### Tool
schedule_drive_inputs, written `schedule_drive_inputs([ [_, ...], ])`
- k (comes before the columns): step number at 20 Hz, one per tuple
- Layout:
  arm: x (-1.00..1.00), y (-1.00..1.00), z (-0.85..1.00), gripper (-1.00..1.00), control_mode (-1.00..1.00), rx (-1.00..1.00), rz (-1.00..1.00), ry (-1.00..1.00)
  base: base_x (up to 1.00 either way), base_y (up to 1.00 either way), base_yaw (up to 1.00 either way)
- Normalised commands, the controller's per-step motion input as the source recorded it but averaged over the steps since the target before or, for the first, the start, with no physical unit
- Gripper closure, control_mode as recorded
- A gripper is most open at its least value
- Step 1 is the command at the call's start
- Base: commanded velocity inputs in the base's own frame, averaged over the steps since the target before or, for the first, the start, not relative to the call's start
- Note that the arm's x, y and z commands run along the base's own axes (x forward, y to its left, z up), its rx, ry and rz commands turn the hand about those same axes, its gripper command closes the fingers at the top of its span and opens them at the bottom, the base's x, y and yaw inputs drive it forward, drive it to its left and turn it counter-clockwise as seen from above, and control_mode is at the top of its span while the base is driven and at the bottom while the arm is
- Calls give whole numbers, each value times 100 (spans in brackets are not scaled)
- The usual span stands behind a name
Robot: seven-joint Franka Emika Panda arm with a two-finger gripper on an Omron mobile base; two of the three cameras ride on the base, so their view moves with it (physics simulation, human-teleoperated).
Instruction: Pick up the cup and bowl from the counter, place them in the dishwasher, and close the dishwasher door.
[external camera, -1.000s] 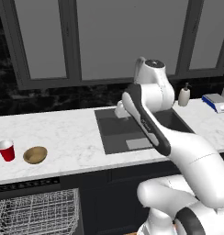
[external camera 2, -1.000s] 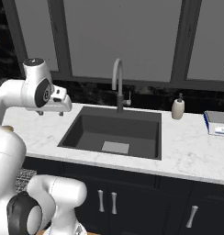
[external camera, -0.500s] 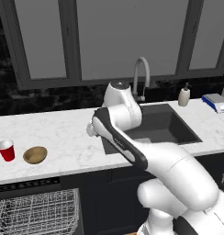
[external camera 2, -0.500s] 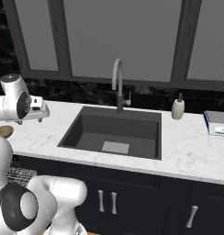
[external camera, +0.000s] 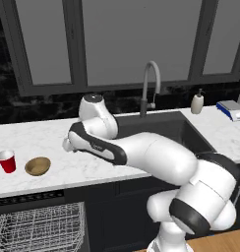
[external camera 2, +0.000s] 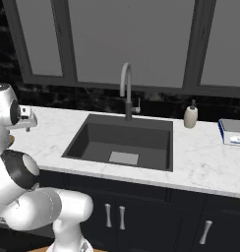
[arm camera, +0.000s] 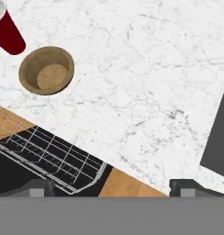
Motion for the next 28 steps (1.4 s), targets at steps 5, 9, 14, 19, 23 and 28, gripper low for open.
schedule_drive_inputs([
  [5, 7, 45, -6, -100, -100, 0, -2, 8, 0, 0, 0],
  [9, 5, 27, -13, -100, -100, 0, -5, 5, 0, 0, 0],
  [14, 10, 32, -31, -100, -100, 0, -6, 0, 0, 0, 0],
  [19, 34, 30, -32, -100, -100, 3, -8, 0, 0, 0, 0],
  [23, 32, 46, -23, -100, -100, 4, -8, 0, 0, 0, 0],
  [28, 8, 41, -17, -100, -100, 2, -5, 0, 0, 0, 0],
])
